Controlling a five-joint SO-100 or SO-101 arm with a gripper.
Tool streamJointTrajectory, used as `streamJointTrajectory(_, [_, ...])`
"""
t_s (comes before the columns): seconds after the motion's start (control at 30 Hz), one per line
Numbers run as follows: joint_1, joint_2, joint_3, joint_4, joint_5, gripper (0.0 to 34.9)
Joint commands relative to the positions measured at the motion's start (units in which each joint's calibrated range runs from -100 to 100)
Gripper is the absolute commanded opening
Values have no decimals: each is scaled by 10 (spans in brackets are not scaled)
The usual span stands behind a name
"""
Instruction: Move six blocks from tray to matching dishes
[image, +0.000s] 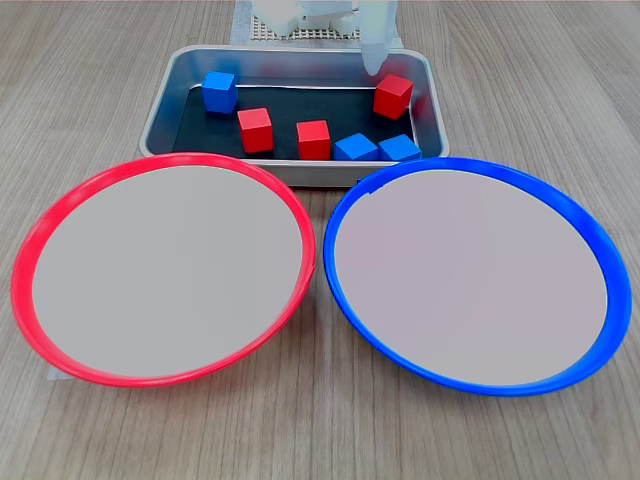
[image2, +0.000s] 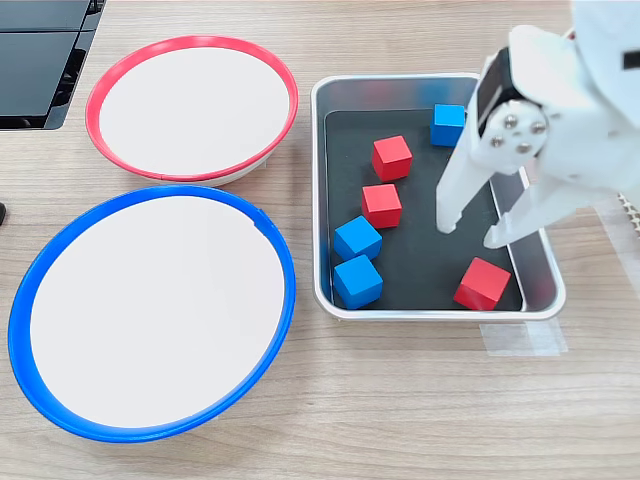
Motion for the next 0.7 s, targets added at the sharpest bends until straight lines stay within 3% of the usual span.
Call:
streamJointTrajectory(0.0, [-18, 31, -10, -3, -4, 107])
streamJointTrajectory(0.33, [-55, 86, -11, 2, -8, 130])
streamJointTrajectory(0.57, [-57, 114, 15, -58, -14, 125])
streamJointTrajectory(0.63, [-59, 125, 19, -80, -16, 100])
streamJointTrajectory(0.67, [-60, 130, 19, -88, -16, 64])
